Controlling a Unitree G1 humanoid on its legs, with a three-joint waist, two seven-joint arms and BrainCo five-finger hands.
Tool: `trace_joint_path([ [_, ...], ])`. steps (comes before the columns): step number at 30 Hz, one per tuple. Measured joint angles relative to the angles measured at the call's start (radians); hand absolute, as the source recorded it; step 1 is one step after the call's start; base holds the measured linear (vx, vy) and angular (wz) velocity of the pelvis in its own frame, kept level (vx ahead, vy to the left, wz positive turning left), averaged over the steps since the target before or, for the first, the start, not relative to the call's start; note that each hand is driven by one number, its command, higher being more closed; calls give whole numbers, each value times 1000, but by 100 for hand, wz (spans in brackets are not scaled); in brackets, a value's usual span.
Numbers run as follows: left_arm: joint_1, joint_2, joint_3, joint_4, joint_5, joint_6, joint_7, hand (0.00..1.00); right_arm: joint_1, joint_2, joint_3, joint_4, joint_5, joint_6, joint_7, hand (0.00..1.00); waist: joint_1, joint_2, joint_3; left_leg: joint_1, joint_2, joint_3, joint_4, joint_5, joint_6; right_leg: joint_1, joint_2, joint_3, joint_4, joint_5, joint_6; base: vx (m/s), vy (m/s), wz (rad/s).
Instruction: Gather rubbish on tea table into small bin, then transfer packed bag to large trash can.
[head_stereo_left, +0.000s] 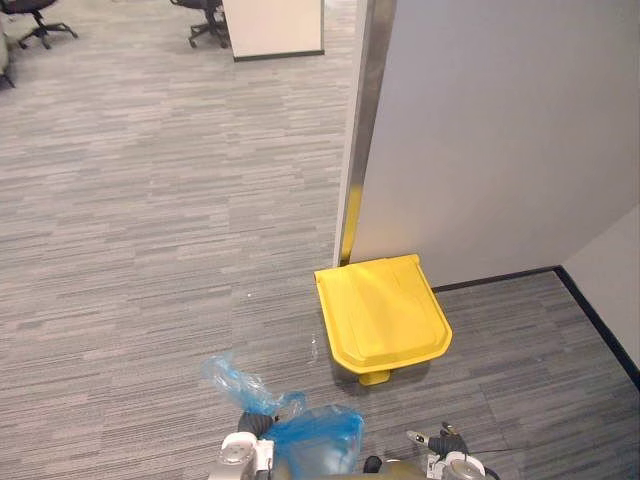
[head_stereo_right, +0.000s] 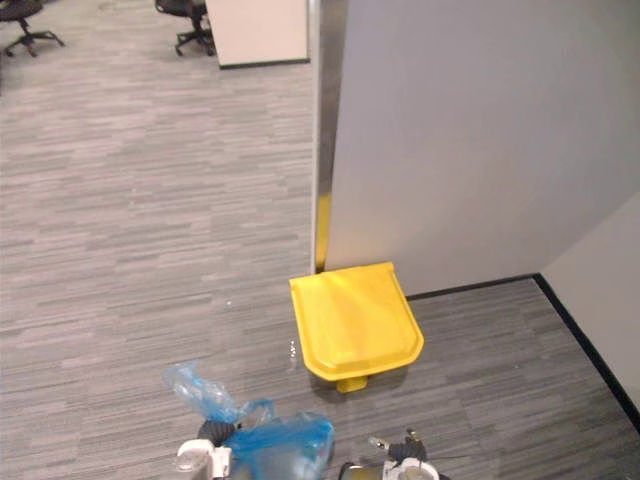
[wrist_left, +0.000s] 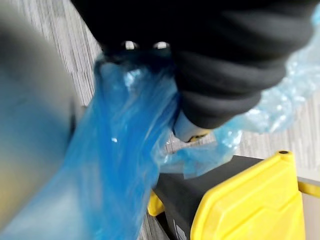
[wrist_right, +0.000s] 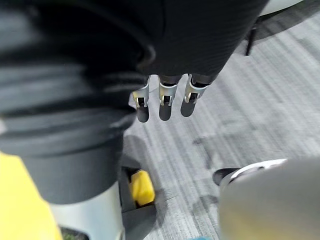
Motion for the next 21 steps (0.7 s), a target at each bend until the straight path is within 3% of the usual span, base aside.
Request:
trace_joint_path([
  [5, -7, 31, -26, 18, 1, -2, -3, 100, -11, 0, 3, 31, 0, 0, 1, 0, -5, 1, -2, 45, -22, 2, -51, 5, 4, 38, 0, 22, -53, 17, 1, 103, 48, -5],
  [14, 10, 47, -30, 37, 2, -4, -1, 100, -28, -24, 44, 61, -1, -1, 1, 0, -5, 7, -6, 80, 11, 32, -95, 17, -15, 29, 43, 112, -78, 65, -18, 53, -18, -28],
  [16, 1, 46, -30, 36, 1, -6, -2, 100, -38, -35, 49, 60, -1, -1, 1, 0, -4, 19, -1, 72, 20, 33, -80, 16, -14, -26, 48, 131, 6, 65, -18, -31, 27, -36],
  [19, -14, 51, -29, 36, -1, -6, -1, 100, -53, -47, 46, 55, 1, -2, 1, 0, -10, 31, 26, 95, 31, 28, -63, -6, 11, -146, 48, 127, 278, 62, -13, -74, 37, -23],
  [20, -19, 55, -30, 36, -1, -5, -1, 100, -60, -49, 46, 50, 0, -5, 2, 0, -10, 35, 45, 118, 38, 17, -61, -42, 11, -213, 41, 106, 407, 20, 4, -72, 7, -20],
  [21, -24, 67, -16, 38, -1, -3, 4, 100, -70, -38, 47, 48, -1, -5, 2, 0, -8, 8, 65, 136, 29, 15, -38, -74, 24, -236, 31, 99, 428, -36, 4, -91, -18, -19],
])
